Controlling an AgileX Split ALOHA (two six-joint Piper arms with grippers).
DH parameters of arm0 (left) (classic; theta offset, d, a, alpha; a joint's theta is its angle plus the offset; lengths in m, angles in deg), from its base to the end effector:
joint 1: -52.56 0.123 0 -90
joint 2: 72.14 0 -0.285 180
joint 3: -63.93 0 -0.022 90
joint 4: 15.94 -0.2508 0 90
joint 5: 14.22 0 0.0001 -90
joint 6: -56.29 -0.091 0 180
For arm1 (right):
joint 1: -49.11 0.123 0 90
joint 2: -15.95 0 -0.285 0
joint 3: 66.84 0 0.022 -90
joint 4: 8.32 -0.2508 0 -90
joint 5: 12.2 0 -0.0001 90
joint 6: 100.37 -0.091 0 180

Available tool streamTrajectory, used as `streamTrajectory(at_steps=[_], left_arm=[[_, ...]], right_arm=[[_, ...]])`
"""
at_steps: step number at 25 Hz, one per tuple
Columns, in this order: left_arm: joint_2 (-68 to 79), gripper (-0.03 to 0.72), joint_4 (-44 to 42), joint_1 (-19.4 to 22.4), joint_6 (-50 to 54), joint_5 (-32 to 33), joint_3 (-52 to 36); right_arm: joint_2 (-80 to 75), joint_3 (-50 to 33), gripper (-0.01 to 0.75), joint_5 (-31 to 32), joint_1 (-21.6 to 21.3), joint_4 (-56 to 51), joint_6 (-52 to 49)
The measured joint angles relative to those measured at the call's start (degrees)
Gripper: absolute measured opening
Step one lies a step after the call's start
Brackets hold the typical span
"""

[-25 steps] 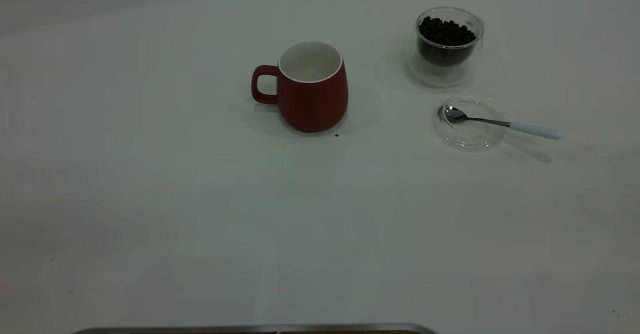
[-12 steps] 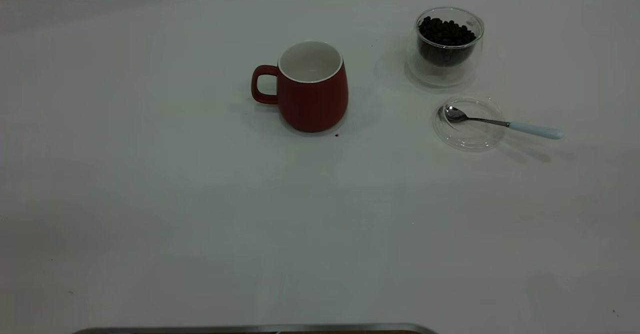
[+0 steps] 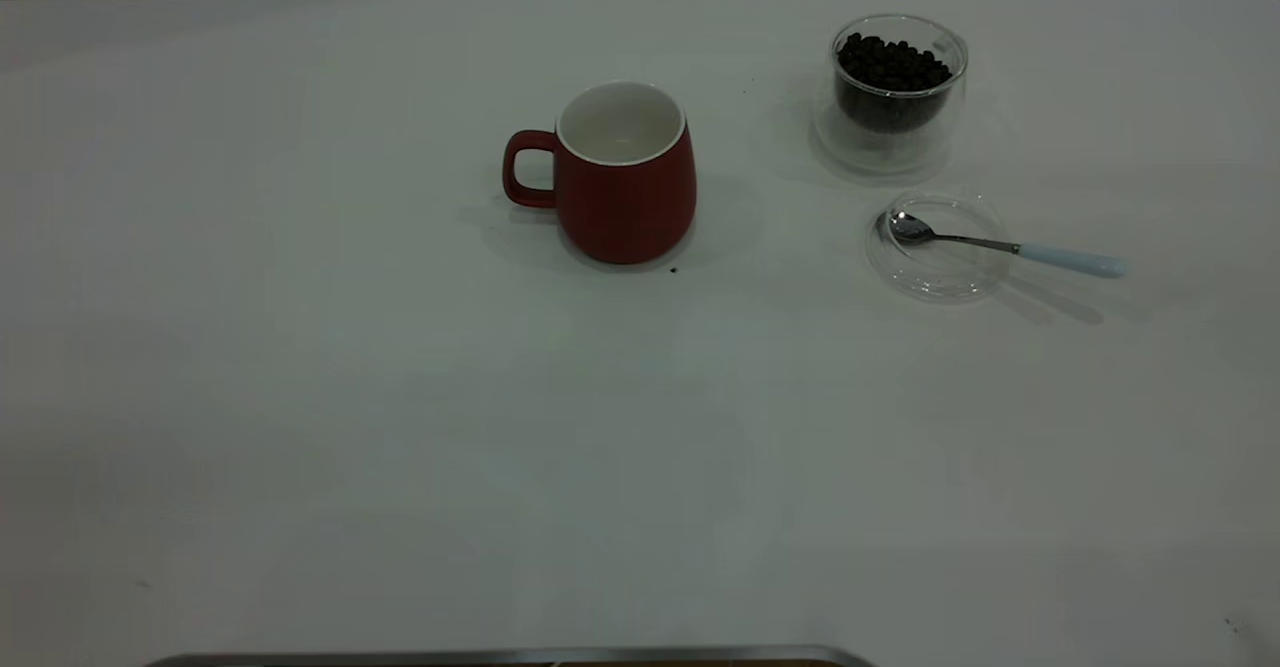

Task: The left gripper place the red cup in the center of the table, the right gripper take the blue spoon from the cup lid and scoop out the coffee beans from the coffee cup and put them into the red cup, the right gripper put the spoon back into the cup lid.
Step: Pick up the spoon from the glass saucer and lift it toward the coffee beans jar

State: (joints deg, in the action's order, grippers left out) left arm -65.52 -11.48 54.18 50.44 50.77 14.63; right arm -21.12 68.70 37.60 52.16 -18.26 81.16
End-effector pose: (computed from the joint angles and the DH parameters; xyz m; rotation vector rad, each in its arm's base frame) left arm -0.0096 -0.0067 0.2680 0.0852 2.1059 -0.0160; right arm 0.0848 0.0165 0.2944 -0.0318 2.2869 0.2236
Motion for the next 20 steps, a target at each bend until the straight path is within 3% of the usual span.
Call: streamTrajectory(at_steps=[4, 9, 14, 20], left_arm=[[0.00, 0.533, 0.00, 0.00, 0.00, 0.00, 0.00], [0.00, 0.533, 0.00, 0.00, 0.00, 0.00, 0.00], [0.00, 0.533, 0.00, 0.00, 0.00, 0.00, 0.00], [0.00, 0.533, 0.00, 0.00, 0.00, 0.00, 0.00]], right_arm=[[-15.94, 0.00, 0.548, -12.46, 0.00, -6.08, 0.56], [-33.17, 0.00, 0.548, -22.04, 0.00, -12.17, 2.44], [-46.77, 0.00, 0.548, -28.04, 0.00, -21.21, 9.54], [-57.21, 0.38, 0.548, -29.70, -0.75, -35.16, 22.52]])
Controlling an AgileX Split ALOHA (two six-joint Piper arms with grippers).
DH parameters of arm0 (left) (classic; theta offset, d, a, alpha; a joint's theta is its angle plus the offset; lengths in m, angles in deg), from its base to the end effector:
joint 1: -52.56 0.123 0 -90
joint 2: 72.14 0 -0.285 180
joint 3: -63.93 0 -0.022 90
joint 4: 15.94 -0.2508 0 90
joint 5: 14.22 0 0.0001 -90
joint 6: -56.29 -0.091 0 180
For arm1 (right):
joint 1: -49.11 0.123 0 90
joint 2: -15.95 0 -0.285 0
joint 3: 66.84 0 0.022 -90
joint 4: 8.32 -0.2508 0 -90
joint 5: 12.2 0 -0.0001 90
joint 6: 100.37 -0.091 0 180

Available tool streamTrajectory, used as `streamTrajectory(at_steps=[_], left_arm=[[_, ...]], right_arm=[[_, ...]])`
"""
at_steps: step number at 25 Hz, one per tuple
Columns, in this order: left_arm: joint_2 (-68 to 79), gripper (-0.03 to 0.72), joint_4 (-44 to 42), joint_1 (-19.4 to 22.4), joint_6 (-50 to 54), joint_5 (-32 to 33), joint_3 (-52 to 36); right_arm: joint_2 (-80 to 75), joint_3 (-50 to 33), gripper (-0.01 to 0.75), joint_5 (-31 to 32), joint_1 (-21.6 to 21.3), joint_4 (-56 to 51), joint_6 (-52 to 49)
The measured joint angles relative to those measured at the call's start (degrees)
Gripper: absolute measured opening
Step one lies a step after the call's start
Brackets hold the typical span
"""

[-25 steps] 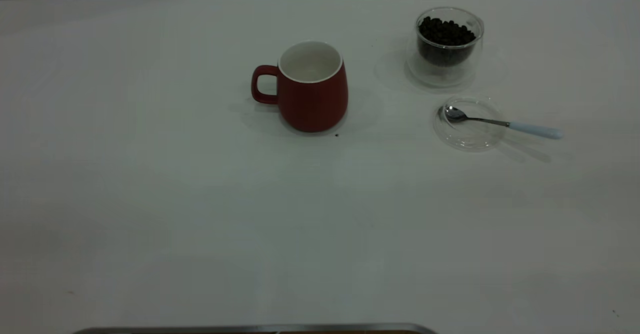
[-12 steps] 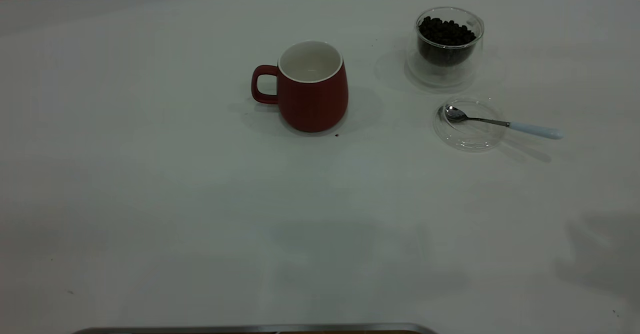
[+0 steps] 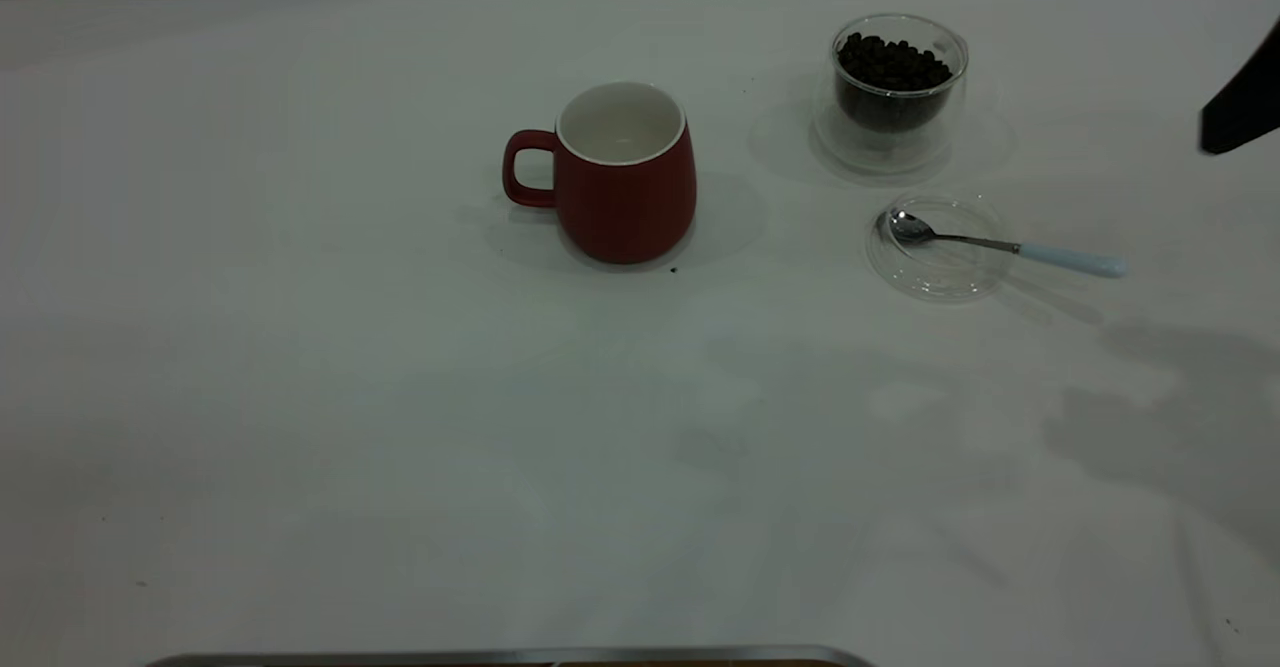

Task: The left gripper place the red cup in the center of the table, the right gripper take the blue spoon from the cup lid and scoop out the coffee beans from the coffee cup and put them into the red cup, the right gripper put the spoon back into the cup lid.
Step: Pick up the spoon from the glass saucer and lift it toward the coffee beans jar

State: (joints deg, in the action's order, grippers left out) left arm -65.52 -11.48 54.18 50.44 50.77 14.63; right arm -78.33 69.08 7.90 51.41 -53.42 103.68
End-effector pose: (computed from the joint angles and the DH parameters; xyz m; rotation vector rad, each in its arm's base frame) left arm -0.0096 -0.0067 0.2680 0.0852 2.1059 -0.0160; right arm 0.2435 0.0320 0.1558 0.3167 2.6697 0.4475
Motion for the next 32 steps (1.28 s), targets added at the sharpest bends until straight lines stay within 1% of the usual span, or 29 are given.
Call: streamTrajectory(at_steps=[3, 6, 10, 12, 15, 17, 20, 24, 28, 32], left_arm=[[0.00, 0.533, 0.00, 0.00, 0.00, 0.00, 0.00], [0.00, 0.533, 0.00, 0.00, 0.00, 0.00, 0.00], [0.00, 0.533, 0.00, 0.00, 0.00, 0.00, 0.00], [0.00, 0.533, 0.00, 0.00, 0.00, 0.00, 0.00], [0.00, 0.533, 0.00, 0.00, 0.00, 0.00, 0.00], [0.00, 0.533, 0.00, 0.00, 0.00, 0.00, 0.00], [0.00, 0.533, 0.00, 0.00, 0.00, 0.00, 0.00], [0.00, 0.533, 0.00, 0.00, 0.00, 0.00, 0.00], [0.00, 0.533, 0.00, 0.00, 0.00, 0.00, 0.00], [0.00, 0.533, 0.00, 0.00, 0.00, 0.00, 0.00]], right_arm=[[-3.96, 0.06, 0.548, -0.15, -1.51, -9.82, 8.84], [-7.39, 0.17, 0.548, 1.00, -5.19, -19.61, 19.55], [-12.80, 0.28, 0.548, 7.90, -12.00, -32.36, 34.62], [-16.10, 0.28, 0.548, 11.45, -14.53, -38.20, 42.49], [-20.74, 0.16, 0.548, 14.59, -16.02, -47.52, 52.01], [-24.33, -0.18, 0.548, 16.25, -16.17, -53.52, 57.29], [-29.30, -0.18, 0.548, 18.25, -16.34, -56.26, 60.35], [-34.93, 0.77, 0.548, 19.40, -17.66, -56.89, 62.65], [-39.63, 3.22, 0.548, 22.02, -18.93, -57.09, 64.25], [-43.80, 6.44, 0.548, 24.16, -19.12, -57.24, 65.25]])
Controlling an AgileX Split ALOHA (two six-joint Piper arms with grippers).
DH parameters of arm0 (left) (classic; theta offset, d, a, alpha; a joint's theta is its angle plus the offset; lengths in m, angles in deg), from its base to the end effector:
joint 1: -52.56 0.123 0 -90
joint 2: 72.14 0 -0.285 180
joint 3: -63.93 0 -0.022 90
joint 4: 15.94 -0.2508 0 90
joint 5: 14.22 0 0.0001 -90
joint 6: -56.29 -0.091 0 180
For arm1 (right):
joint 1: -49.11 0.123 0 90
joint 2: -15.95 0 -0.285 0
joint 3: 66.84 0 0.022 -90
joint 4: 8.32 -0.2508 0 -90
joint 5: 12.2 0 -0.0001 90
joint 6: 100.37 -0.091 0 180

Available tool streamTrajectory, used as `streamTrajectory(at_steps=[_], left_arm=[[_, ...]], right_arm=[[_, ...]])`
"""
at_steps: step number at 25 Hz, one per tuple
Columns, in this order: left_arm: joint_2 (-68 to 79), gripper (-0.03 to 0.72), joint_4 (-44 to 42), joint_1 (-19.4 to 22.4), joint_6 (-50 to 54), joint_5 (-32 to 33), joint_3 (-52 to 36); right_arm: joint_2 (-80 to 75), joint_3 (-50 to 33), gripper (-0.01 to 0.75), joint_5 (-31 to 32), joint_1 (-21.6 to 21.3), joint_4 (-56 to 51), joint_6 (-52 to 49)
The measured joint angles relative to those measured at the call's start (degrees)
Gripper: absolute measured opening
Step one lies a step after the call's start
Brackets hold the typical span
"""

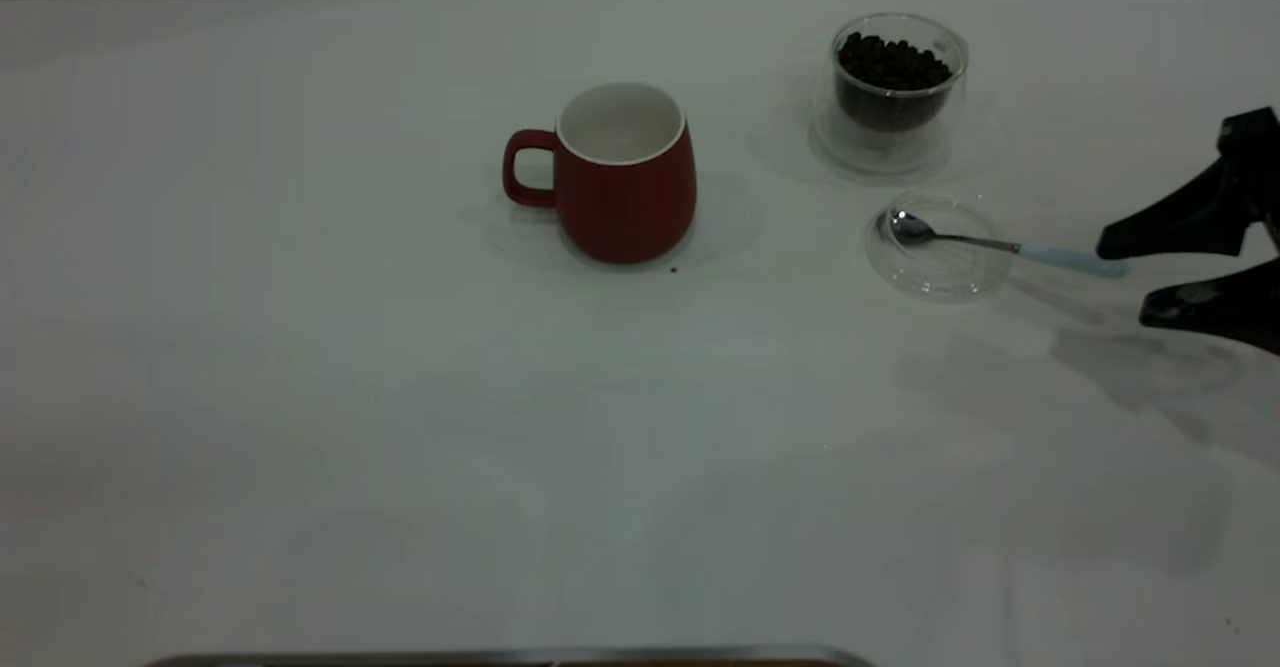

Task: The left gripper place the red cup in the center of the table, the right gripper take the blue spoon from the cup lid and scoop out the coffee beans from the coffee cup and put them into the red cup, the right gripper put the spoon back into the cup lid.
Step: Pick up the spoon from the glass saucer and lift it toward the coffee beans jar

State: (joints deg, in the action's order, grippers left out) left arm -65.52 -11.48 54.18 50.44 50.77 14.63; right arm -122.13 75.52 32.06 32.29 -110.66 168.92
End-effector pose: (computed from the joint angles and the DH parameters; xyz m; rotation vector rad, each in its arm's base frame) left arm -0.0096 -0.0067 0.2680 0.0852 2.1059 -0.0160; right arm 0.2775 -0.0190 0.0010 0.6534 2.6049 1.0587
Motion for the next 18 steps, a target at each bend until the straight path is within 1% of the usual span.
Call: streamTrajectory(at_steps=[4, 10, 18], left_arm=[[0.00, 0.533, 0.00, 0.00, 0.00, 0.00, 0.00], [0.00, 0.533, 0.00, 0.00, 0.00, 0.00, 0.00], [0.00, 0.533, 0.00, 0.00, 0.00, 0.00, 0.00]], right_arm=[[-3.15, 2.86, 0.546, 1.57, -0.11, -0.12, 0.27], [-6.60, 6.63, 0.546, 2.24, -0.18, -0.12, 0.31], [-7.79, 8.72, 0.546, 2.82, -0.18, -0.17, 0.26]])
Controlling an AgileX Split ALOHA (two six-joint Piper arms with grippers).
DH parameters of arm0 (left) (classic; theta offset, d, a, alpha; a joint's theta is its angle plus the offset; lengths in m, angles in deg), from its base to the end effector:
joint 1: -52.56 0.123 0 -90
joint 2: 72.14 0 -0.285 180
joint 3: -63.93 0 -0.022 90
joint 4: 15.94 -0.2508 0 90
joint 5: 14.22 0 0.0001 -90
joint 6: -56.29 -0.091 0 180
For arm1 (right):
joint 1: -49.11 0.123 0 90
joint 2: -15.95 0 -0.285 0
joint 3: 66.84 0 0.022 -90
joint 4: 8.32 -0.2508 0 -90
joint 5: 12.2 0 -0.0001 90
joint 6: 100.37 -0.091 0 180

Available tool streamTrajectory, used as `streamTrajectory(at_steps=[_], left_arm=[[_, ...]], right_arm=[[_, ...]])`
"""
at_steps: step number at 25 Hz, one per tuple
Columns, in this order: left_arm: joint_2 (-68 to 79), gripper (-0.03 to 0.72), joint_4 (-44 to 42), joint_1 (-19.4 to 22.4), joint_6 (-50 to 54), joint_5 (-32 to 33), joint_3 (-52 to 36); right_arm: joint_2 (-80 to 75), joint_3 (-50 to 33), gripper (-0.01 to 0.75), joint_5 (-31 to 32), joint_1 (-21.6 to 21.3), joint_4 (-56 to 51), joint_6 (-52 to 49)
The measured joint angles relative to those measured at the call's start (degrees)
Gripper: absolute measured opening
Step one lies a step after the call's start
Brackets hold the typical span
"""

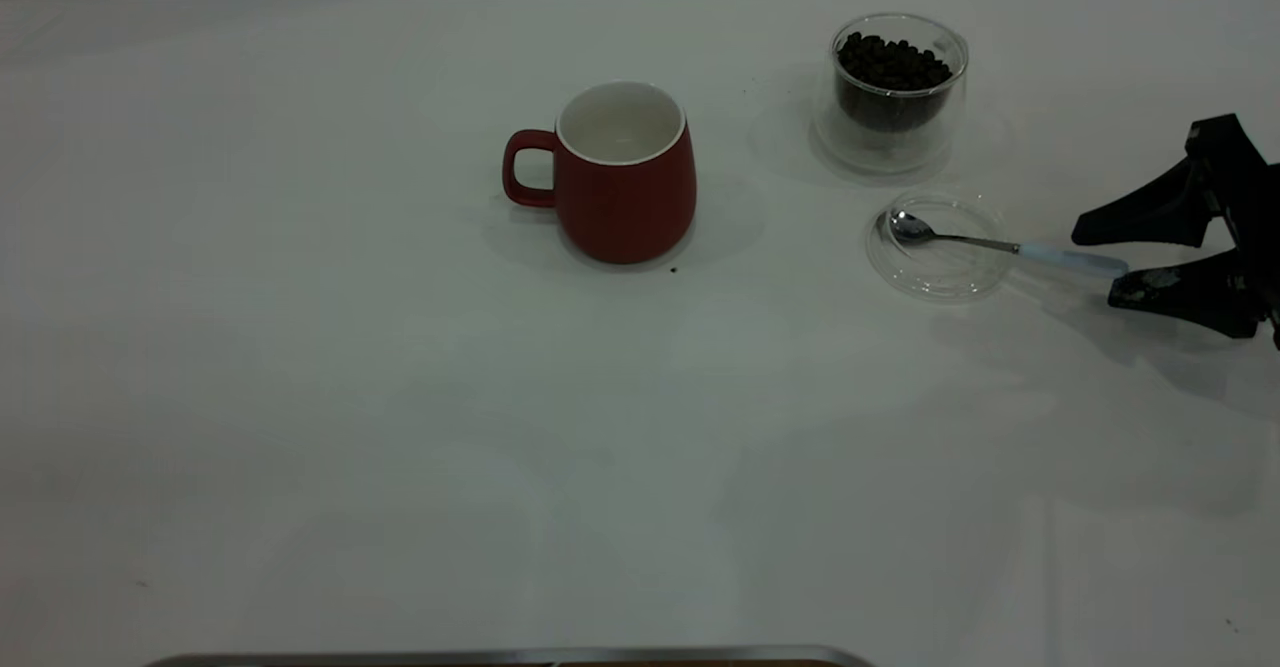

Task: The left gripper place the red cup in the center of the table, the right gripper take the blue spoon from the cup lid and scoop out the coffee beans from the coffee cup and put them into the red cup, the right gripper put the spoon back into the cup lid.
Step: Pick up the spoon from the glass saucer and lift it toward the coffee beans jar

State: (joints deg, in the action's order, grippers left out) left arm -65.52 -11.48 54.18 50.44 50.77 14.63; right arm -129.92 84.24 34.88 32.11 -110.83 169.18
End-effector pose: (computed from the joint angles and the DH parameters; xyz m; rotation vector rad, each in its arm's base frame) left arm -0.0096 -0.0067 0.2680 0.0852 2.1059 -0.0160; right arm 0.3065 -0.0256 -0.0252 0.6309 2.5558 1.1105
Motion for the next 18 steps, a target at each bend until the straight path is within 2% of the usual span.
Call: streamTrajectory(at_steps=[18], left_arm=[[0.00, 0.533, 0.00, 0.00, 0.00, 0.00, 0.00]], right_arm=[[-1.09, 0.74, 0.546, 1.94, 1.80, 0.00, 0.00]])
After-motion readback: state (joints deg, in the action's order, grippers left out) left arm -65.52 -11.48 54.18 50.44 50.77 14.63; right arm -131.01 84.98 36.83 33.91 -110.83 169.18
